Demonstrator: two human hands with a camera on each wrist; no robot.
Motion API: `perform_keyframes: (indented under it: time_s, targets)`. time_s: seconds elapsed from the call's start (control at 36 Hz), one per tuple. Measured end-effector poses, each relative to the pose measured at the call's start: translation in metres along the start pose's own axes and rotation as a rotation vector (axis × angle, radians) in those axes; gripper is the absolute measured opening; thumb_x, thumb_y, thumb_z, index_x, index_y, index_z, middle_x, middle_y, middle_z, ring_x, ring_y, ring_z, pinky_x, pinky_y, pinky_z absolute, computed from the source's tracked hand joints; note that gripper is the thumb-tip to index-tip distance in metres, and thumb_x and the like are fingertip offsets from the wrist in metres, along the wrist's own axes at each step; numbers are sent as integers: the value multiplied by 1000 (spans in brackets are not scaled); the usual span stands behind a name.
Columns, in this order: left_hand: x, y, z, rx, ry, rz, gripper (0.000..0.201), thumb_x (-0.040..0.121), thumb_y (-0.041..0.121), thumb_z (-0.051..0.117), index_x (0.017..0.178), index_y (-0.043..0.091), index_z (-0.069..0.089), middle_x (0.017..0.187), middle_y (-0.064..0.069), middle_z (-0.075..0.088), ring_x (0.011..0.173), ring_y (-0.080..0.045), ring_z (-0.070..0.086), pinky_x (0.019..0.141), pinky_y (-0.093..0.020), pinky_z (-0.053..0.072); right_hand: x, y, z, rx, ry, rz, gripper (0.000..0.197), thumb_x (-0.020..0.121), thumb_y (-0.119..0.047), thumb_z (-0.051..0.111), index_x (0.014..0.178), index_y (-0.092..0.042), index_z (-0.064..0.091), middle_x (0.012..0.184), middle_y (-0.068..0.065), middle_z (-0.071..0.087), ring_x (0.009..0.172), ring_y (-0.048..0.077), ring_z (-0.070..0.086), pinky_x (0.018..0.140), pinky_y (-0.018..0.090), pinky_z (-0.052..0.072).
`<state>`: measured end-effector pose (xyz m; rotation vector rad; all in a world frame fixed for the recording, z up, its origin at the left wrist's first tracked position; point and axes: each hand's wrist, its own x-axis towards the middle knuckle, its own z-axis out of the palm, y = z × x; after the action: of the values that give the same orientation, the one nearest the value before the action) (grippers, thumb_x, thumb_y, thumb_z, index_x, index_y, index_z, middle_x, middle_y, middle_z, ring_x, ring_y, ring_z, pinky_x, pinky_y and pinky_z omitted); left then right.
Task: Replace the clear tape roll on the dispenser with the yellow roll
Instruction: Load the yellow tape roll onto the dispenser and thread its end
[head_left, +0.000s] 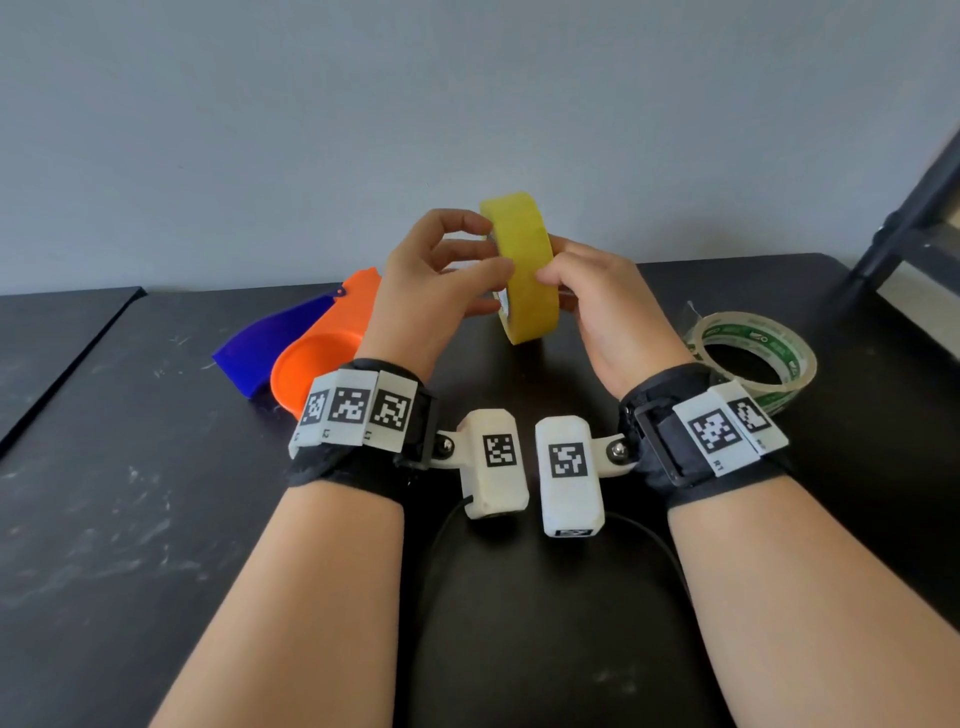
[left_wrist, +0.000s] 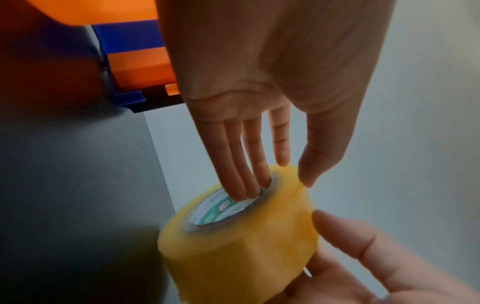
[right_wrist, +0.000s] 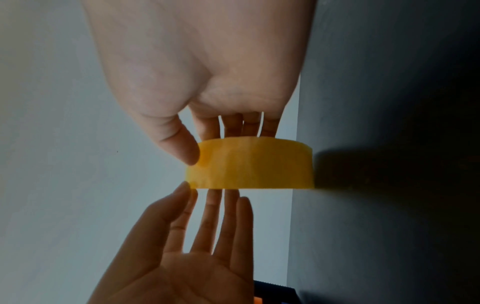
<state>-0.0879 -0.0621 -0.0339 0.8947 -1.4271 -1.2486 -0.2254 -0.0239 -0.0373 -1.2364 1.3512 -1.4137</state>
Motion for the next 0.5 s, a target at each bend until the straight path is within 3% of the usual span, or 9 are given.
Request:
perform_keyframes:
  time_s: [0.11,0.22,0.33,0.42,0.5]
  targets:
    - [-3,1,2,42,-74,-6,39,80,-2,70,110,18,56,94,-10,67,84,-22,67,80,-37,61,1,-2,-2,39,34,54,24,78,-25,54,93,-27,73,109,11,72,100,22,66,100,46,48]
    - [-4,2,4,10,-74,-21,39,79,-5,70,108,18,55,93,-15,66,83,-26,67,80,-42,61,1,-2,-1,62,22,80,21,87,-20,51,95,-27,69,111,12,69,100,21,64,103,49,46]
    - [-4,2,6,-5,-47,-18,39,79,-7,69,106,17,55,92,-18,67,82,-29,68,78,-41,61,0,-5,1,78,41,104,33,68,-25,52,95,-20,69,118,22,66,104,29,62,103,53,44]
    - [-5,2,8,-24,-30,-21,39,79,-8,69,107,15,55,97,-24,67,83,-31,69,79,-42,61,0,-3,2,80,28,89,32,66,-21,49,91,-23,69,113,22,66,100,27,60,104,53,43]
    - [-5,1,8,-54,-17,-27,38,79,-8,68,109,14,57,98,-26,68,85,-35,69,79,-43,61,2,-3,2,66,13,72,44,65,-19,48,102,-25,71,107,15,68,101,27,61,103,51,44]
